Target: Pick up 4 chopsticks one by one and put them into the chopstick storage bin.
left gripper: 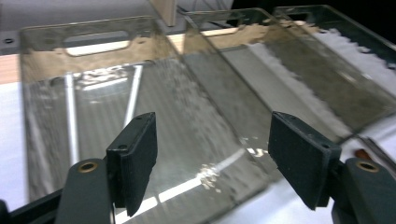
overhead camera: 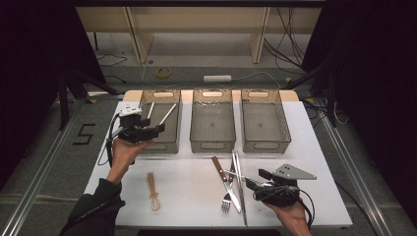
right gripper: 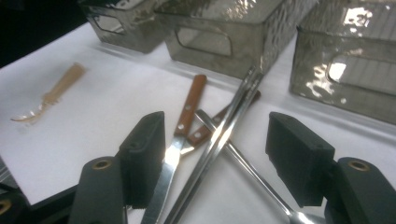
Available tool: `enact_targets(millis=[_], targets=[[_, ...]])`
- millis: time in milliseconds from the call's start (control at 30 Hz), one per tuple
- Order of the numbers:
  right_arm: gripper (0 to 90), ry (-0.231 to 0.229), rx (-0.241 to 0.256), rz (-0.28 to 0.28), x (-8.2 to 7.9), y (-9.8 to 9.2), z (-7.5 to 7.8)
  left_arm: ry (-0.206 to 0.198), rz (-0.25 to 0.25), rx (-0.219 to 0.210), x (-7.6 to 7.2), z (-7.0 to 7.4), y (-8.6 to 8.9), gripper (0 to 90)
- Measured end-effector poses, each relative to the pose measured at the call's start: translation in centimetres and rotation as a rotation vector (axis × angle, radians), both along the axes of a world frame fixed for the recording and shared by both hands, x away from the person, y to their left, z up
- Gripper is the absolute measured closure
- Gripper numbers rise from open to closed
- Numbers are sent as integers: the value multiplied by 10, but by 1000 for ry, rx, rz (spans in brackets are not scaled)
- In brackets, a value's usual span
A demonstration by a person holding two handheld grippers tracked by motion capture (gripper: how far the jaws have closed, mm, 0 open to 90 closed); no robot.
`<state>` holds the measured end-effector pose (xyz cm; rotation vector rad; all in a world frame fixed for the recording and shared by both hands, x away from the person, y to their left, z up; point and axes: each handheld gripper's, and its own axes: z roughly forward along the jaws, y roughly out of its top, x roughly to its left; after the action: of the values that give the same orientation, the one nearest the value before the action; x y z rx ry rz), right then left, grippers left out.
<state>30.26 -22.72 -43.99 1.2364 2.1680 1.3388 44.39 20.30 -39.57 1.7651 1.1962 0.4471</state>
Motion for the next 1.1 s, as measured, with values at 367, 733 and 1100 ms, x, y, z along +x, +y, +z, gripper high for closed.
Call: enact_targets(millis=[367, 733, 1100], targets=[[458, 118, -62, -11, 5, 12, -10, -56, -53, -39, -34, -4, -13, 282], [564, 223, -106, -7, 12, 21, -23, -90, -106, -22, -66, -14, -20, 275], [625, 280, -132, -2, 17, 26, -32, -91, -167, 5, -88, -20, -31, 262]])
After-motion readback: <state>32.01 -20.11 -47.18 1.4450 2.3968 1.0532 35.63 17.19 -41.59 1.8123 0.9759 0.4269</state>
